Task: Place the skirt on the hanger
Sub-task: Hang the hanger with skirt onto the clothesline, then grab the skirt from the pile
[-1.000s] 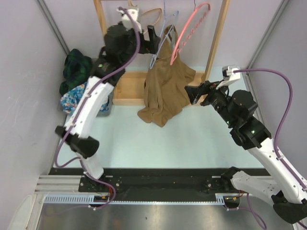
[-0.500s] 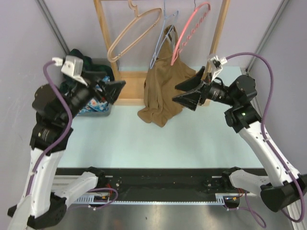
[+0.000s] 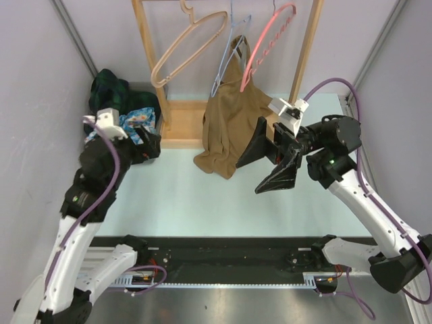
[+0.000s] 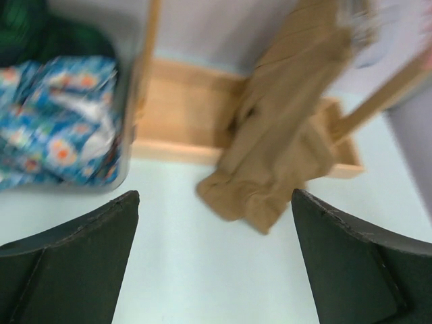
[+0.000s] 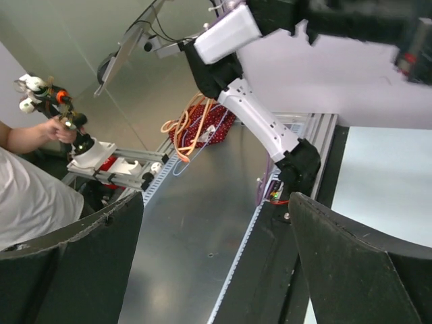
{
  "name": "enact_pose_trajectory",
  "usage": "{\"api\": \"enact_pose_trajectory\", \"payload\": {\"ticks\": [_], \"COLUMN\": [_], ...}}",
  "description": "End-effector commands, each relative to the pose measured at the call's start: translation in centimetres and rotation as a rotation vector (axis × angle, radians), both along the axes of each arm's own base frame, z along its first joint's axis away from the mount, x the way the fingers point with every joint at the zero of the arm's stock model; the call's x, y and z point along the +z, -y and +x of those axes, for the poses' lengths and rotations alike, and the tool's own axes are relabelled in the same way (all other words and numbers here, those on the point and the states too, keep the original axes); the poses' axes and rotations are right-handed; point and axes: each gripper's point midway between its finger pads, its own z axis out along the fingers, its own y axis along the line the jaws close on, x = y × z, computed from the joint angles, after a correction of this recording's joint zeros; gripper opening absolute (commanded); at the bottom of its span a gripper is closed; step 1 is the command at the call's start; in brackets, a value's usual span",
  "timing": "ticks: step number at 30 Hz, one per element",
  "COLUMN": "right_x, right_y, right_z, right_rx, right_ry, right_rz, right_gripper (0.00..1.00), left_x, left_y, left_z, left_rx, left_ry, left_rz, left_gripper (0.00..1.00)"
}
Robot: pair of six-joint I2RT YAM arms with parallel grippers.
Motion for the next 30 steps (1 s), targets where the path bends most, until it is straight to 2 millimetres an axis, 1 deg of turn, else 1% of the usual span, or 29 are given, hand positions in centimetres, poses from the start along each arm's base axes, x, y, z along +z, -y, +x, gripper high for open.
{"api": "enact_pose_trajectory", "payload": {"ticks": [1, 2, 3, 4, 5, 6, 7, 8, 9, 10, 11, 12, 13, 14, 16, 17, 18, 20, 21, 22, 23, 25, 27, 28, 30], "right_x": [0.6, 0.4, 0.4, 0.4, 0.1, 0.2, 0.1, -0.5, -0.7, -0.5, -1.5, -1.8, -2.1, -2.4, -2.7, -2.8, -2.8, -2.7, -2.6, -2.5, -2.4, -2.3, -2.2, -2.2, -2.2], "right_y": [0.7, 0.7, 0.7, 0.6, 0.5, 0.3, 0.2, -0.1, -0.2, -0.3, -0.6, -0.7, -0.7, -0.8, -0.9, -1.0, -1.0, -1.1, -1.2, -1.2, -1.2, -1.4, -1.5, -1.6, -1.6], "right_z": [-1.0, -1.0, -0.8, -0.5, 0.0, 0.6, 1.0, 1.9, 2.5, 3.0, 4.1, 4.6, 4.9, 5.8, 6.2, 6.7, 6.7, 7.0, 6.9, 6.9, 7.1, 7.2, 7.2, 7.1, 7.2], "right_rx": [-0.001, -0.007, -0.022, -0.037, -0.056, -0.093, -0.117, -0.167, -0.204, -0.240, -0.312, -0.343, -0.370, -0.418, -0.447, -0.476, -0.487, -0.511, -0.514, -0.518, -0.530, -0.539, -0.549, -0.551, -0.569], "right_ry": [0.110, 0.083, 0.085, 0.084, 0.077, 0.069, 0.065, 0.062, 0.054, 0.072, 0.069, 0.078, 0.066, 0.094, 0.090, 0.093, 0.097, 0.102, 0.102, 0.106, 0.105, 0.096, 0.093, 0.093, 0.091], "right_rz": [0.012, -0.005, 0.000, 0.002, -0.006, -0.001, -0.003, -0.015, -0.027, -0.028, -0.059, -0.071, -0.099, -0.106, -0.128, -0.132, -0.131, -0.128, -0.126, -0.122, -0.122, -0.128, -0.130, -0.132, -0.134], "right_gripper": [0.93, 0.93, 0.93, 0.92, 0.92, 0.92, 0.92, 0.92, 0.92, 0.92, 0.92, 0.92, 0.92, 0.92, 0.92, 0.92, 0.91, 0.92, 0.92, 0.92, 0.92, 0.92, 0.91, 0.92, 0.92], "left_x": [-6.6, -8.0, -8.7, -9.9, -10.2, -11.0, -11.8, -12.0, -12.7, -12.9, -13.0, -13.5, -13.6, -13.8, -14.4, -14.7, -15.1, -16.5, -16.9, -16.9, -18.0, -18.6, -19.5, -19.5, -20.1], "left_y": [-3.4, -3.2, -3.8, -3.7, -3.7, -4.6, -5.0, -5.2, -6.5, -7.0, -8.0, -8.5, -9.3, -10.3, -11.0, -11.8, -12.0, -12.9, -12.9, -12.8, -12.7, -12.7, -12.9, -13.1, -13.6], "left_z": [2.8, 3.8, 4.3, 4.8, 5.5, 6.2, 6.6, 7.1, 7.8, 8.1, 8.7, 9.3, 9.9, 10.1, 11.3, 11.7, 12.2, 13.3, 13.7, 14.5, 15.1, 16.3, 17.0, 17.3, 17.6], "left_rx": [0.253, 0.256, 0.276, 0.274, 0.275, 0.301, 0.308, 0.303, 0.336, 0.345, 0.365, 0.365, 0.379, 0.399, 0.399, 0.413, 0.408, 0.426, 0.422, 0.404, 0.394, 0.385, 0.395, 0.405, 0.430], "left_ry": [-0.193, -0.234, -0.252, -0.275, -0.269, -0.285, -0.298, -0.300, -0.317, -0.318, -0.312, -0.322, -0.325, -0.336, -0.350, -0.353, -0.357, -0.389, -0.399, -0.377, -0.392, -0.378, -0.366, -0.354, -0.360], "left_rz": [0.050, 0.050, 0.033, 0.022, 0.000, -0.011, -0.015, -0.033, -0.044, -0.044, -0.056, -0.044, -0.048, -0.056, -0.049, -0.050, -0.047, -0.048, -0.050, -0.059, -0.061, -0.071, -0.076, -0.073, -0.061], "left_gripper": [0.97, 0.96, 0.95, 0.93, 0.93, 0.93, 0.92, 0.92, 0.92, 0.91, 0.91, 0.90, 0.90, 0.89, 0.89, 0.88, 0.88, 0.87, 0.87, 0.86, 0.86, 0.86, 0.85, 0.84, 0.80]}}
